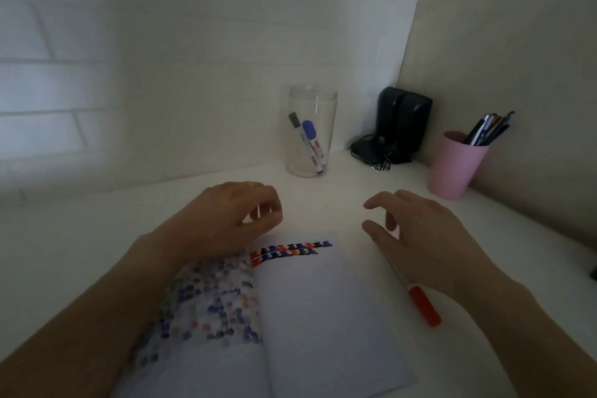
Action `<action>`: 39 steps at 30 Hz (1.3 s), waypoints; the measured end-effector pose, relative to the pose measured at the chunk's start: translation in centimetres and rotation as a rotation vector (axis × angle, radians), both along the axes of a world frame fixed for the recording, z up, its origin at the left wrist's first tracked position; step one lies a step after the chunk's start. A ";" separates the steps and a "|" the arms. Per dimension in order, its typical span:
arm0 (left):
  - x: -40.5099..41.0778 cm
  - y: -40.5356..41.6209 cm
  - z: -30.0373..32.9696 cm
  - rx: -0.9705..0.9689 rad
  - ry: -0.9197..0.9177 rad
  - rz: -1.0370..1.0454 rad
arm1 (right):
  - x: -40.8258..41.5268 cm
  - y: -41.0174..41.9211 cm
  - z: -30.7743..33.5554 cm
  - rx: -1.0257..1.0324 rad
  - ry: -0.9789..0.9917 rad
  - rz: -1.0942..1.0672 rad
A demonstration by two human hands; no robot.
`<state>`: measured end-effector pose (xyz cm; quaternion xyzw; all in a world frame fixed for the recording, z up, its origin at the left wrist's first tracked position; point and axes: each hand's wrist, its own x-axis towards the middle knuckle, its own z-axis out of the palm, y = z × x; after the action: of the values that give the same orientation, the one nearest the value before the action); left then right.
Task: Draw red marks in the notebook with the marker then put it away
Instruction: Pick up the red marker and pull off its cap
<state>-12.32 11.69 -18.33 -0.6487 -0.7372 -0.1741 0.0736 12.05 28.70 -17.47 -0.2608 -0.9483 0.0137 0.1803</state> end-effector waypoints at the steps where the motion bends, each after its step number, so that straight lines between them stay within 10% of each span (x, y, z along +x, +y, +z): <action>1: 0.1 -0.1 -0.2 -0.027 -0.021 -0.027 | 0.2 0.1 0.1 -0.006 -0.025 -0.016; 15: 2.1 0.0 -1.5 -0.149 -0.035 -0.143 | 0.2 -0.8 -1.4 -0.066 -0.307 -0.064; 20: 2.3 -0.4 -1.4 -0.134 -0.054 -0.121 | -1.9 -2.2 0.4 -0.201 0.019 0.055; 28: 2.4 -0.9 -1.0 -0.109 -0.082 -0.111 | -5.9 -3.9 0.0 -1.163 0.741 0.147; 39: 2.9 -0.3 -0.7 0.194 0.082 -0.076 | -5.5 -4.1 -1.5 -1.380 1.029 0.090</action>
<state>-9.41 11.44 -19.06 -0.6725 -0.6883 -0.2205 0.1595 6.58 24.59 -19.02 -0.2356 -0.5377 0.7105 0.3880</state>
